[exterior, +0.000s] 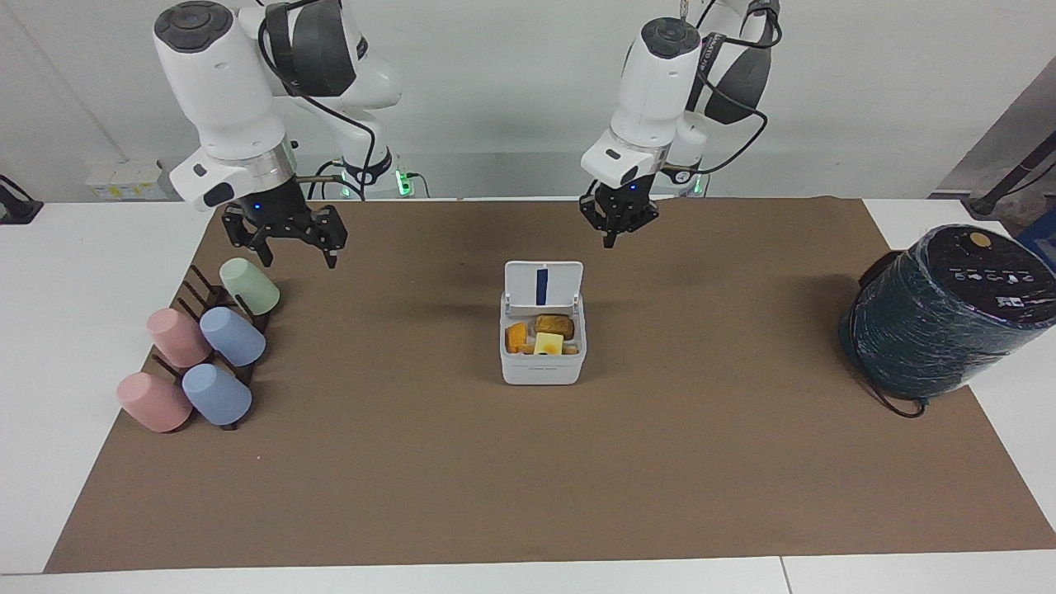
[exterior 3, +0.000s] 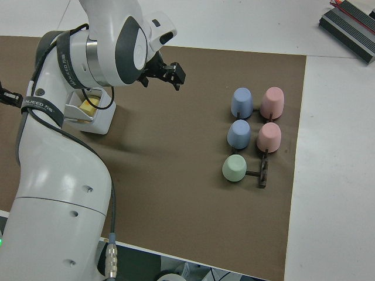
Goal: Close trash can lid
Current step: 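Reach the left gripper toward the open white lid of the trash can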
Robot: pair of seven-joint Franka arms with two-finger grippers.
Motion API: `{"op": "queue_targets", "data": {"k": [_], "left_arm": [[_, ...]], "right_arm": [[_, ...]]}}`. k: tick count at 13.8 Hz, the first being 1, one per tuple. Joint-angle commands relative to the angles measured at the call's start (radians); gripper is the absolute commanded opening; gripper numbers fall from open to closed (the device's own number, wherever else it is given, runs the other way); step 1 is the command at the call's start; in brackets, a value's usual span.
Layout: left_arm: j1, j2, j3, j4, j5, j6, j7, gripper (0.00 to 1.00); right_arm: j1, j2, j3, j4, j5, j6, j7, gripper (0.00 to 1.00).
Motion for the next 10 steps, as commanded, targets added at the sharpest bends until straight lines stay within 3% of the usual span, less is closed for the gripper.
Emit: {"op": "queue_targets", "data": {"k": [1, 10], "left_arm": [[-0.066, 0.001, 0.015, -0.084, -0.011, 0.183, -0.073, 0.00], [-0.065, 0.131, 0.015, -0.081, -0.053, 0.519, -0.093, 0.00]], "right_arm": [[-0.013, -0.009, 0.003, -0.005, 0.023, -0.011, -0.025, 1.00], [-0.013, -0.009, 0.003, -0.005, 0.023, -0.011, -0.025, 1.00]]}}
